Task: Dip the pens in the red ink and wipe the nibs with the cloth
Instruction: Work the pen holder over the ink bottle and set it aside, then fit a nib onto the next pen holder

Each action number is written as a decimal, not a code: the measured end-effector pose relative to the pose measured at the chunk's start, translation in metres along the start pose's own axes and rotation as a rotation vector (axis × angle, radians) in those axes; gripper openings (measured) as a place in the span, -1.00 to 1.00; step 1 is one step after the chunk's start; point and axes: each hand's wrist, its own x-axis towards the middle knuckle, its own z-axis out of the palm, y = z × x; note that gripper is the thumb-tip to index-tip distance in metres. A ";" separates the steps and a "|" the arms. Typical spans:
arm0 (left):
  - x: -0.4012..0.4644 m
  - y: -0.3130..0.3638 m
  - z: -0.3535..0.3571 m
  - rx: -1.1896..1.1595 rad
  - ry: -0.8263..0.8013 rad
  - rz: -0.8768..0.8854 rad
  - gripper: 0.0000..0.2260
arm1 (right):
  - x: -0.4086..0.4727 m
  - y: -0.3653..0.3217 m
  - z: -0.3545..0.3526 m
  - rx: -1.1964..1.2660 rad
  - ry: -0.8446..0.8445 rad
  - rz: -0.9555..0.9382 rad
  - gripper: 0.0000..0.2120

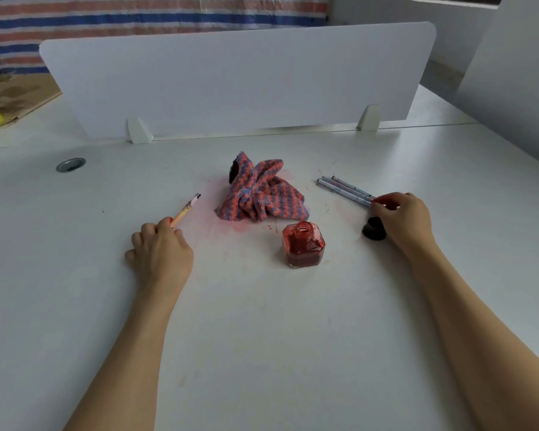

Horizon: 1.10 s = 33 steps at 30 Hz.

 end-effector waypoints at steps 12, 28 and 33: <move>-0.003 0.001 0.007 0.007 0.049 0.056 -0.61 | 0.002 -0.001 -0.003 -0.008 0.002 0.029 -0.82; -0.054 0.059 -0.028 -0.373 0.089 0.960 -0.61 | -0.106 -0.049 -0.008 0.292 -0.187 -0.593 -0.87; -0.065 0.062 -0.017 -0.408 -0.094 1.035 -0.84 | -0.120 -0.047 -0.004 0.348 -0.238 -0.611 -0.87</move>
